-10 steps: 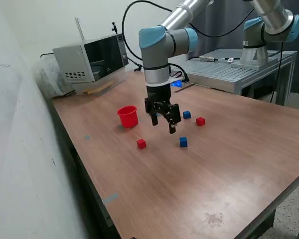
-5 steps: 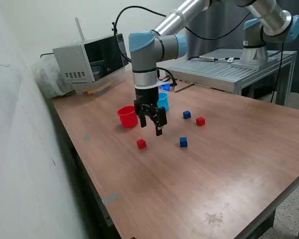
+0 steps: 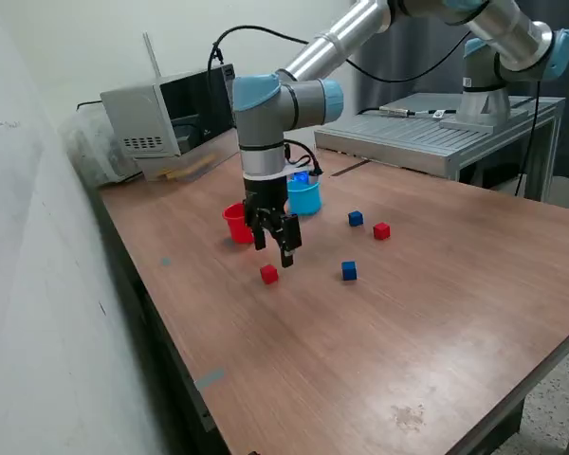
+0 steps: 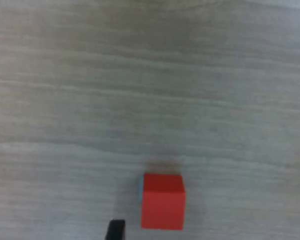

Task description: Place red objects in the red bin, and blue objects in the blue bin.

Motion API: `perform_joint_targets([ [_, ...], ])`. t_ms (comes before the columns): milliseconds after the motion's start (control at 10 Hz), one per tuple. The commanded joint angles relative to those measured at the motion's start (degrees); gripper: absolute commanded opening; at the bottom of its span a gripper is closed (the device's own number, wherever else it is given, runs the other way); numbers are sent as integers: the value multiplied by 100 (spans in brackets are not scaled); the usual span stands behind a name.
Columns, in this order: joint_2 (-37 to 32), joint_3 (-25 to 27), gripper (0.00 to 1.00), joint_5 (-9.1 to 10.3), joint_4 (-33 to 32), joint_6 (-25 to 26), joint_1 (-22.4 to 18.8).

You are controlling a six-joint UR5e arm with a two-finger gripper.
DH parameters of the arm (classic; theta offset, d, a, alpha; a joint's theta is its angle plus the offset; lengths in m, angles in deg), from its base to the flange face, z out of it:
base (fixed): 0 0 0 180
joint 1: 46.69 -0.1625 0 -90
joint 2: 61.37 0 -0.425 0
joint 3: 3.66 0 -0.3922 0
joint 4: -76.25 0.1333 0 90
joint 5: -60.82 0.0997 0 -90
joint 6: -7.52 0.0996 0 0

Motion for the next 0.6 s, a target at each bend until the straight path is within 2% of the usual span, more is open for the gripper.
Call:
perform_joint_targets([
  [0, 177, -161, 100, -13, -4, -84, 20],
  [200, 273, -143, 100, -135, 22, -110, 29],
  [500, 274, -143, 100, -136, 23, -110, 29],
])
